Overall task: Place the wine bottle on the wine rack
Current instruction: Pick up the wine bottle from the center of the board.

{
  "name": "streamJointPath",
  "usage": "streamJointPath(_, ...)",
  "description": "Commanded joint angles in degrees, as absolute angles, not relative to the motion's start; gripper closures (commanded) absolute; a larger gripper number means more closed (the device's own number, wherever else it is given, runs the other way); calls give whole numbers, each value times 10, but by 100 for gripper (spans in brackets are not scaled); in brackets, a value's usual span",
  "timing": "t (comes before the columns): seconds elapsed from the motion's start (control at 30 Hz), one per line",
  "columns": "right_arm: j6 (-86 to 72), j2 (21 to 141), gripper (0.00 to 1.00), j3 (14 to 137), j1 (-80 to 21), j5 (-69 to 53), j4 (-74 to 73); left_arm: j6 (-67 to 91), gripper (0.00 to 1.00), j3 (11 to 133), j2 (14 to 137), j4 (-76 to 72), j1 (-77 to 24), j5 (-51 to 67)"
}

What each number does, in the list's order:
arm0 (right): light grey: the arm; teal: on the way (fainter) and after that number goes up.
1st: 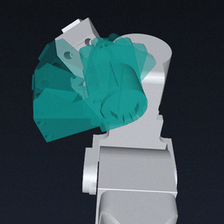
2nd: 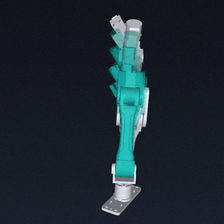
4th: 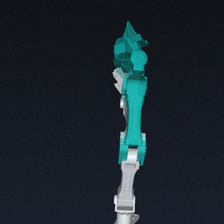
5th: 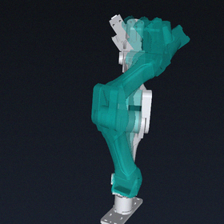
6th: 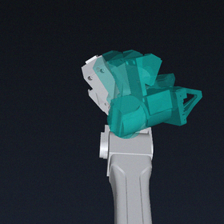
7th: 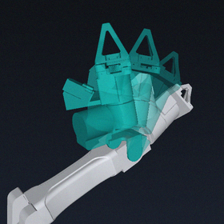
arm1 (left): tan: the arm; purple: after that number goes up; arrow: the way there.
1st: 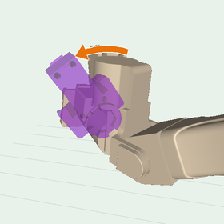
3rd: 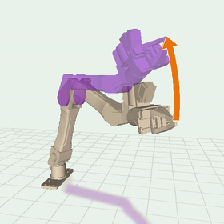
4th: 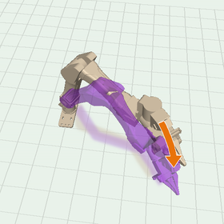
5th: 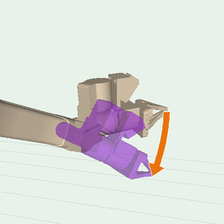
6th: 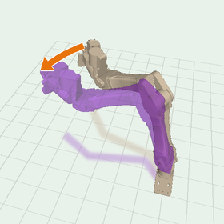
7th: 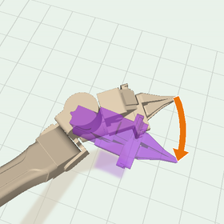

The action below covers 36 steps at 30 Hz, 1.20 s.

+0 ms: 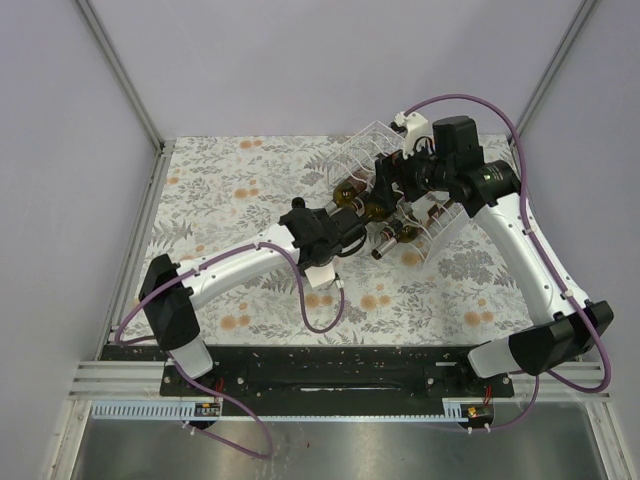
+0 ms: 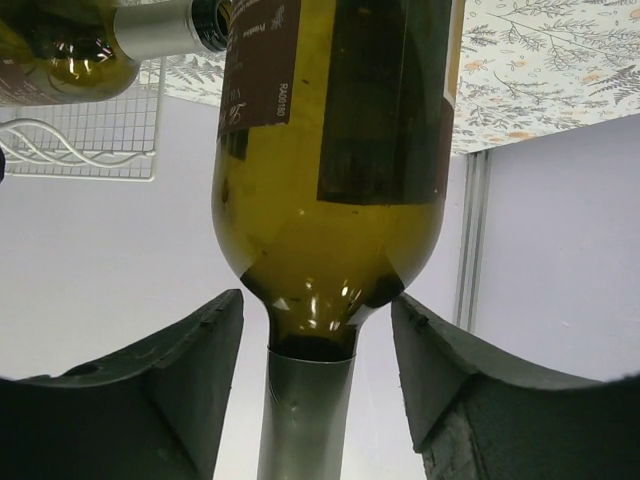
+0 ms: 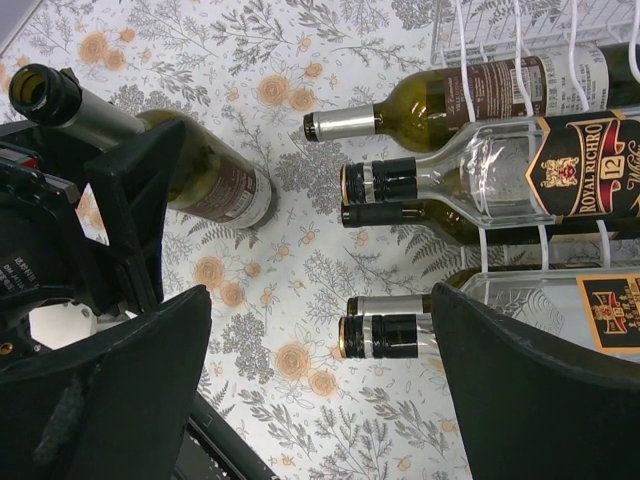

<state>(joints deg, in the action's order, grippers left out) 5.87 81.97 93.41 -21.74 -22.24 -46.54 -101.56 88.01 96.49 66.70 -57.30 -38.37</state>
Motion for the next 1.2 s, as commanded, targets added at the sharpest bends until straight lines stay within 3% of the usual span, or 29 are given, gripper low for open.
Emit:
streamJointPath(0.0, 54, 793, 2, 926, -212, -240, -451, -1020, 38, 888, 971, 663, -568, -405)
streamJointPath(0.2, 54, 789, 2, 922, -210, -245, -451, -1013, 58, 881, 978, 663, -565, -412)
streamJointPath(0.37, 54, 789, 2, 918, -209, -247, -450, -1004, 68, 881, 979, 662, -565, -421)
streamJointPath(0.63, 53, 790, 2, 918, -208, -249, -448, -963, 100, 897, 975, 675, -563, -432)
streamJointPath(0.83, 54, 789, 2, 919, -207, -250, -449, -850, 100, 971, 982, 749, -541, -396)
streamJointPath(1.17, 57, 806, 2, 942, -206, -259, -458, -753, 100, 947, 912, 780, -469, -328)
